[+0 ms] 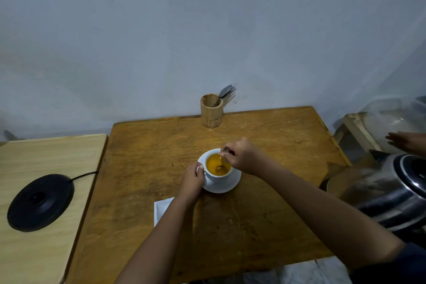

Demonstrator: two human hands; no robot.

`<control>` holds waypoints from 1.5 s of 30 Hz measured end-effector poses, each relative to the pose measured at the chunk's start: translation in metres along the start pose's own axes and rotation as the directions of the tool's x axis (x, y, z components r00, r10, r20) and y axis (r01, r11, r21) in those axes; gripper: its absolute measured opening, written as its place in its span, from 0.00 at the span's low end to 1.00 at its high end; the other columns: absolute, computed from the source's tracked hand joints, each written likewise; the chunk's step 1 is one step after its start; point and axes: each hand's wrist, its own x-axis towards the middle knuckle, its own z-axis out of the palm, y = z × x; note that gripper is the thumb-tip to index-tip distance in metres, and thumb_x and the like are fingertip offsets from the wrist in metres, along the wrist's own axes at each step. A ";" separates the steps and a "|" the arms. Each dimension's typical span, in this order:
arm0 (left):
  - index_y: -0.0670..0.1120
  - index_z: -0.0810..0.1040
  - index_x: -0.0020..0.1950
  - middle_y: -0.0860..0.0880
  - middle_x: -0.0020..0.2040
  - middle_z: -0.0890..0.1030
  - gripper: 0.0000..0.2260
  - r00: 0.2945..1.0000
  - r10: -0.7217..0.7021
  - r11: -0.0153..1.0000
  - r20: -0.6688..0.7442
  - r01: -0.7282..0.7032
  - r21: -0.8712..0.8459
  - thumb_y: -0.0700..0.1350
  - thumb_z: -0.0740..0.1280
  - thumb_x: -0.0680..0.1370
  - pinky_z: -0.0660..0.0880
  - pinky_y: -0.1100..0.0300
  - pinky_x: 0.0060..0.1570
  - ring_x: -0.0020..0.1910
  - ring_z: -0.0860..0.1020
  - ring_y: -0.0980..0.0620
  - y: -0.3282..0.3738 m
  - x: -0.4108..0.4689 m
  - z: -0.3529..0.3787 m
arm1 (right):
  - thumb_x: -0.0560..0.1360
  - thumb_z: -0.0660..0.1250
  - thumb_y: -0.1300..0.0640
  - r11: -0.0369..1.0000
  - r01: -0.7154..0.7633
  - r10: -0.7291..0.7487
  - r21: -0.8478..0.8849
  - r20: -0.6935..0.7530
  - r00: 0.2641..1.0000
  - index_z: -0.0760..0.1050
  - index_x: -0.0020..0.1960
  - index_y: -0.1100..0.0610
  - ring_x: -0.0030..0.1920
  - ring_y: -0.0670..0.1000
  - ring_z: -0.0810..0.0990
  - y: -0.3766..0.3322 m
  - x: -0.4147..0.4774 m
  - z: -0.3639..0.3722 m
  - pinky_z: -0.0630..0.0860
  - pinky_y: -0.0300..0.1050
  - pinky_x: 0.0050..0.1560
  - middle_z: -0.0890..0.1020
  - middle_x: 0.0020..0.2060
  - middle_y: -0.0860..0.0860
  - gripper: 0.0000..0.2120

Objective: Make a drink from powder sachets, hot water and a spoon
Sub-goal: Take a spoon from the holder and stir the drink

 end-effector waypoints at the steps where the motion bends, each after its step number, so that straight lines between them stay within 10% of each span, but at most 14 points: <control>1: 0.45 0.73 0.46 0.48 0.41 0.74 0.09 1.000 0.000 1.000 0.001 0.000 -0.006 0.44 0.55 0.81 0.67 0.59 0.36 0.38 0.70 0.54 0.000 0.000 0.000 | 0.74 0.65 0.62 0.999 0.030 -0.030 0.012 -0.031 0.999 0.79 0.47 0.67 0.27 0.47 0.73 0.000 -0.001 0.003 0.61 0.29 0.29 0.83 0.34 0.61 0.09; 8: 0.44 0.72 0.44 0.48 0.39 0.73 0.09 1.000 0.015 1.000 -0.009 -0.015 -0.026 0.43 0.55 0.81 0.66 0.59 0.36 0.37 0.70 0.53 0.003 -0.003 0.000 | 0.74 0.64 0.63 0.999 0.018 -0.011 0.047 -0.151 0.989 0.80 0.43 0.67 0.32 0.55 0.79 -0.001 0.004 0.017 0.62 0.26 0.29 0.83 0.33 0.61 0.08; 15: 0.43 0.73 0.47 0.48 0.40 0.74 0.09 1.000 0.004 1.000 -0.006 -0.004 -0.023 0.43 0.55 0.81 0.67 0.60 0.36 0.37 0.70 0.55 0.005 -0.005 -0.001 | 0.76 0.62 0.61 1.000 -0.005 0.004 -0.005 -0.078 0.997 0.79 0.47 0.66 0.37 0.58 0.80 0.002 0.008 0.009 0.76 0.51 0.36 0.83 0.38 0.62 0.10; 23: 0.43 0.73 0.45 0.49 0.38 0.73 0.09 1.000 -0.012 1.000 0.002 0.012 -0.020 0.43 0.55 0.81 0.66 0.59 0.36 0.36 0.69 0.55 0.006 -0.005 -0.002 | 0.69 0.67 0.65 0.986 0.152 -0.160 -0.075 -0.126 0.979 0.80 0.38 0.67 0.23 0.53 0.75 -0.005 -0.005 0.007 0.60 0.31 0.28 0.80 0.24 0.58 0.05; 39: 0.39 0.76 0.51 0.44 0.45 0.77 0.12 1.000 -0.013 1.000 -0.002 0.013 -0.017 0.44 0.55 0.81 0.69 0.54 0.44 0.42 0.72 0.50 0.006 -0.006 -0.002 | 0.75 0.63 0.64 1.000 0.010 -0.009 0.009 -0.120 0.993 0.80 0.45 0.68 0.33 0.57 0.79 0.005 0.007 0.008 0.74 0.47 0.33 0.83 0.35 0.62 0.09; 45: 0.41 0.75 0.48 0.44 0.43 0.76 0.10 1.000 -0.009 1.000 -0.002 0.008 -0.021 0.43 0.55 0.81 0.68 0.56 0.42 0.40 0.72 0.51 0.006 -0.006 -0.002 | 0.74 0.64 0.64 0.997 0.071 -0.075 -0.042 -0.087 0.993 0.80 0.44 0.67 0.28 0.49 0.71 0.002 -0.003 0.004 0.58 0.29 0.29 0.82 0.31 0.61 0.07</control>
